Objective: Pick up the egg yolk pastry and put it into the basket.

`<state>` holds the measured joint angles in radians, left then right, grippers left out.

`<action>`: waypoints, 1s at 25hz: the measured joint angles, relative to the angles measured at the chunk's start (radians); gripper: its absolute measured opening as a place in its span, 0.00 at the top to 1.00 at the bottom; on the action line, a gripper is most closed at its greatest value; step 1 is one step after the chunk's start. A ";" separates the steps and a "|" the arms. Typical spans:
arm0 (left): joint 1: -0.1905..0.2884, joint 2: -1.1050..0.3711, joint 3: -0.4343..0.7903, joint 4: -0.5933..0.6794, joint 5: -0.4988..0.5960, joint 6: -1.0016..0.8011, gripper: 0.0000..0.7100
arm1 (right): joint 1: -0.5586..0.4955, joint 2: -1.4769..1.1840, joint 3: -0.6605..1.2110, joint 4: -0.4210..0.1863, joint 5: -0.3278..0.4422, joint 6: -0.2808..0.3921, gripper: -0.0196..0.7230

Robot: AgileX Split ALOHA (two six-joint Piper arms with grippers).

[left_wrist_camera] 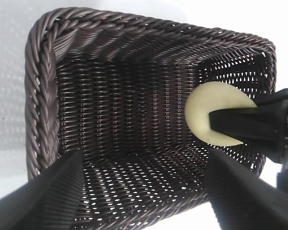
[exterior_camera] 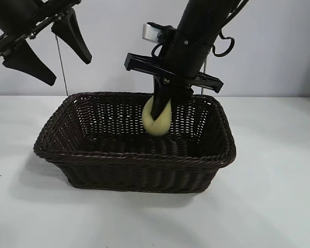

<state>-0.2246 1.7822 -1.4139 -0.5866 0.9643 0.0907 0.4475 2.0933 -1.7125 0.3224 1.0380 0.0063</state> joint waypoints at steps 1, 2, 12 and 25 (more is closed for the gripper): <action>0.000 0.000 0.000 0.000 0.000 0.000 0.27 | 0.000 0.000 0.000 0.000 0.000 0.000 0.38; 0.000 0.000 0.000 0.000 0.000 0.000 0.27 | 0.000 0.000 0.000 0.000 0.000 0.000 0.33; 0.000 0.000 0.000 0.000 0.000 0.000 0.27 | -0.003 -0.043 -0.009 -0.008 0.049 0.000 0.28; 0.000 0.000 0.000 0.001 0.000 0.000 0.27 | -0.137 -0.149 -0.087 -0.040 0.185 -0.036 0.28</action>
<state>-0.2246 1.7822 -1.4139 -0.5857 0.9643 0.0907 0.3107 1.9447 -1.7999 0.2826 1.2230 -0.0299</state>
